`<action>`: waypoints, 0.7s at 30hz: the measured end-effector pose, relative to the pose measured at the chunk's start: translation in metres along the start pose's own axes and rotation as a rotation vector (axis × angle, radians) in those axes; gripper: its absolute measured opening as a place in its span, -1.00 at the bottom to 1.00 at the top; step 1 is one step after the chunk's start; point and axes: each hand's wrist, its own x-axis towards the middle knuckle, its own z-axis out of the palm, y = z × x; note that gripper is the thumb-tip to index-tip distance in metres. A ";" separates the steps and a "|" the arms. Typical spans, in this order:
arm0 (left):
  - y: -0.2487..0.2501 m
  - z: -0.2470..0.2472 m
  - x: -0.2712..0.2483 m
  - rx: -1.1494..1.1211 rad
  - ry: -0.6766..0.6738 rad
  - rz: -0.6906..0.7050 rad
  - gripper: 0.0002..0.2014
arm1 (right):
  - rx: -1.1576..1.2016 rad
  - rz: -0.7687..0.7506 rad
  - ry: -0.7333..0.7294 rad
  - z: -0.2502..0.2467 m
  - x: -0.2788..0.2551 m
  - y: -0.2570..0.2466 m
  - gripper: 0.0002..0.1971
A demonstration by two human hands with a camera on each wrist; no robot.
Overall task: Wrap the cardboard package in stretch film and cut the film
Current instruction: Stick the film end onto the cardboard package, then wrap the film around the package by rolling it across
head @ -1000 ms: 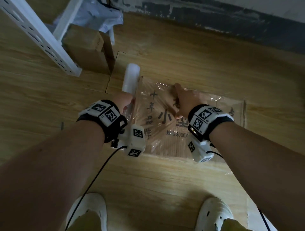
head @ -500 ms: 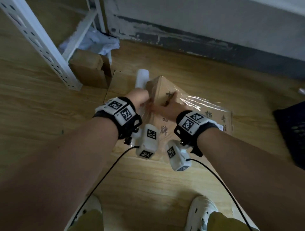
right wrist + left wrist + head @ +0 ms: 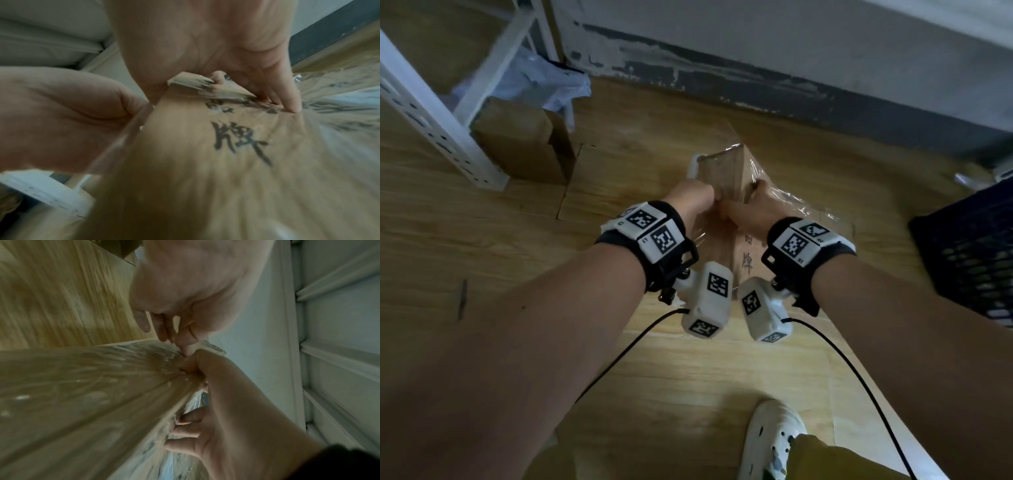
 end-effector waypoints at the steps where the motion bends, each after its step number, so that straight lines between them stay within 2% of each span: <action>1: 0.000 0.002 0.002 -0.028 0.011 -0.016 -0.67 | 0.009 0.001 -0.001 -0.001 0.002 0.000 -0.14; 6: -0.009 0.001 0.004 -0.208 -0.045 -0.066 -0.66 | 0.021 0.000 -0.011 0.006 0.007 -0.002 -0.09; 9: -0.013 0.000 0.006 -0.234 -0.030 -0.105 -0.83 | -0.004 -0.016 -0.009 0.011 0.006 -0.001 -0.12; 13: -0.019 -0.005 0.011 -0.376 -0.057 -0.178 -0.87 | 0.027 -0.023 -0.005 0.009 0.005 0.000 -0.33; 17: -0.023 -0.015 0.011 -0.435 -0.108 -0.156 -0.83 | 0.023 -0.082 -0.032 -0.009 -0.003 -0.006 -0.32; 21: -0.016 -0.034 0.000 -0.411 -0.046 -0.076 -0.87 | 0.044 -0.178 -0.038 -0.029 -0.012 -0.019 -0.27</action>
